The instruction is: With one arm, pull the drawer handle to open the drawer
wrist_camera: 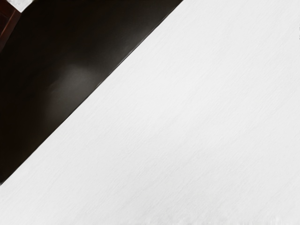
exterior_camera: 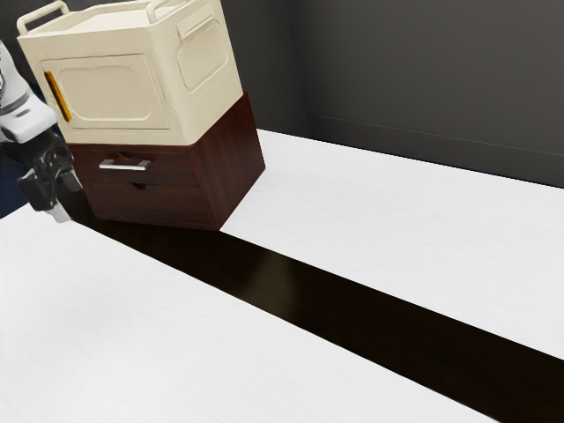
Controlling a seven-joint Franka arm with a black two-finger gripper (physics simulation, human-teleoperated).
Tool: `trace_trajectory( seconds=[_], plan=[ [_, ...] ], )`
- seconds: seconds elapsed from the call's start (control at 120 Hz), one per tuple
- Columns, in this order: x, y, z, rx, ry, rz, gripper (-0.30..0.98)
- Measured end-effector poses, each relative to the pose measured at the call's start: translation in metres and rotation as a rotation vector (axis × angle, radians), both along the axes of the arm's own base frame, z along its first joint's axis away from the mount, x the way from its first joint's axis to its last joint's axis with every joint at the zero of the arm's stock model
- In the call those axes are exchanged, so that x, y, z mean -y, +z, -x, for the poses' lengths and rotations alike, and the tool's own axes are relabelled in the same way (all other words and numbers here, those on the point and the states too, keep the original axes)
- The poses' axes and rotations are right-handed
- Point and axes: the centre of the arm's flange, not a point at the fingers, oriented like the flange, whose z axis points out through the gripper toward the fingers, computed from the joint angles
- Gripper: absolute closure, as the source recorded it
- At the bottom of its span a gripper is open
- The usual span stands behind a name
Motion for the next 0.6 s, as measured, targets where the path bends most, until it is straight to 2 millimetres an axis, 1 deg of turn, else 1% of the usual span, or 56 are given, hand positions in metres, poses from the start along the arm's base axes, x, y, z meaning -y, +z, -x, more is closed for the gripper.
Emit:
trace_trajectory(
  seconds=[0.117,0.183,0.25,0.317,0.367,0.433,0.508,0.6],
  plan=[
    [0.019,-0.003,-0.020,0.041,-0.172,0.002,0.00],
    [0.021,-0.002,-0.025,0.067,-0.231,-0.012,0.00],
    [0.008,-0.001,-0.021,0.088,-0.254,-0.027,0.00],
    [-0.011,-0.010,-0.017,0.093,-0.264,-0.027,0.00],
    [-0.020,-0.013,-0.015,0.101,-0.276,-0.036,0.00],
    [-0.024,-0.019,-0.019,0.110,-0.305,-0.044,0.00],
    [-0.027,-0.028,-0.028,0.120,-0.342,-0.048,0.00],
    [-0.029,-0.027,-0.034,0.146,-0.380,-0.067,0.00]
  ],
)
